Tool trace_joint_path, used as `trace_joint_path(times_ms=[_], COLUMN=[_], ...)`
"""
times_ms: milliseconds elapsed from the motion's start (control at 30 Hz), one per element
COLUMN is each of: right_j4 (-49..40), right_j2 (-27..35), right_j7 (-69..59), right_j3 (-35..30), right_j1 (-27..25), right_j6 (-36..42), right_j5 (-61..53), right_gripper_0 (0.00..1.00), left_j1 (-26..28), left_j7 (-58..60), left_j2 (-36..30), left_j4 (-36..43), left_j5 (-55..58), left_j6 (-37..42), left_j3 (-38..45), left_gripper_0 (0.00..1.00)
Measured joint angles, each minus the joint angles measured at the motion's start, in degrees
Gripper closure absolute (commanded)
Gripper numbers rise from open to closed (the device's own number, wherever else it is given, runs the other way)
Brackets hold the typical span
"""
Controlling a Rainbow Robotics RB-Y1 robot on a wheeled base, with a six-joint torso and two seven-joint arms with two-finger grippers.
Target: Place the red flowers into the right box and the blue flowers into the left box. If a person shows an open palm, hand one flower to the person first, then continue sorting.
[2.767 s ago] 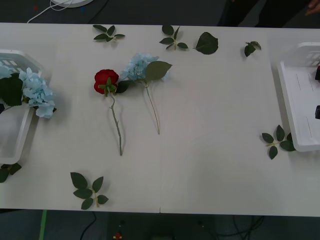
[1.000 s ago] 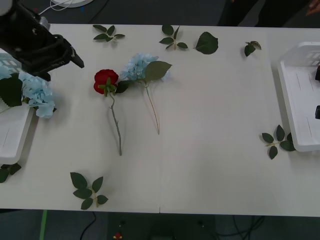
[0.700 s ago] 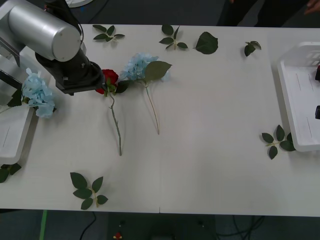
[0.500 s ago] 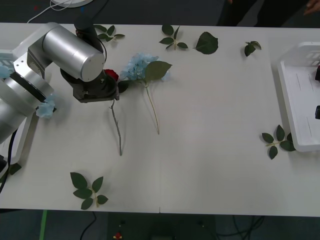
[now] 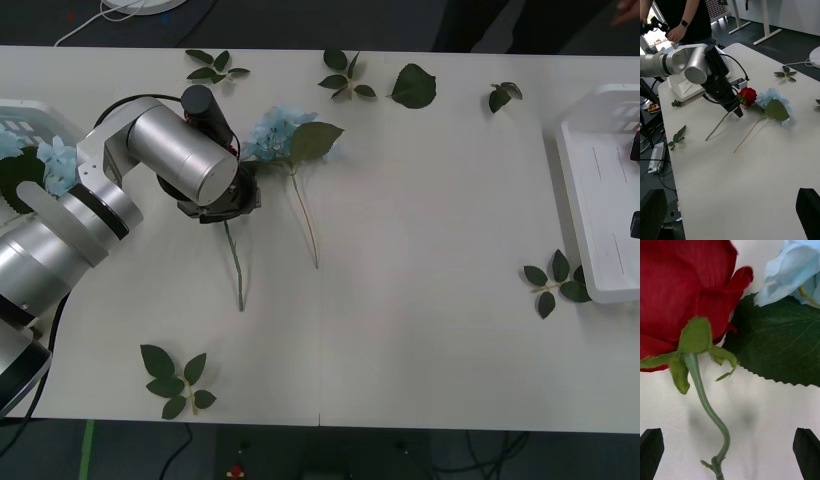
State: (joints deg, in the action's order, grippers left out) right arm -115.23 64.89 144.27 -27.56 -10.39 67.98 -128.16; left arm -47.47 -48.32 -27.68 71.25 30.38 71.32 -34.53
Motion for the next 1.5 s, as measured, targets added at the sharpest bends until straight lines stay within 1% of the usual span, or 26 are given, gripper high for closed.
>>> trace_joint_path(times_ms=[167,833,867,900,933,1500], right_j4=[0.0,0.0,0.0,0.0,0.0,0.0], right_j2=[0.0,0.0,0.0,0.0,0.0,0.0], right_j7=[0.0,0.0,0.0,0.0,0.0,0.0], right_j3=[0.0,0.0,0.0,0.0,0.0,0.0], right_j1=[0.0,0.0,0.0,0.0,0.0,0.0], right_j6=[0.0,0.0,0.0,0.0,0.0,0.0], right_j5=[0.0,0.0,0.0,0.0,0.0,0.0], right_gripper_0=[0.00,0.00,0.00,0.00,0.00,0.00], left_j1=[0.9,1.0,1.0,1.0,1.0,1.0], left_j7=[0.0,0.2,0.2,0.2,0.2,0.2], left_j2=[0.0,0.0,0.0,0.0,0.0,0.0], left_j4=[0.0,0.0,0.0,0.0,0.0,0.0], left_j5=[-0.5,-0.5,-0.5,-0.5,-0.5,-2.3], left_j6=[-0.1,-0.9,-0.9,-0.9,-1.0,-1.1], left_j3=[-0.1,-3.4,-3.5,-3.5,-3.6,-3.8], left_gripper_0=[0.00,0.00,0.10,0.59,1.00,1.00])
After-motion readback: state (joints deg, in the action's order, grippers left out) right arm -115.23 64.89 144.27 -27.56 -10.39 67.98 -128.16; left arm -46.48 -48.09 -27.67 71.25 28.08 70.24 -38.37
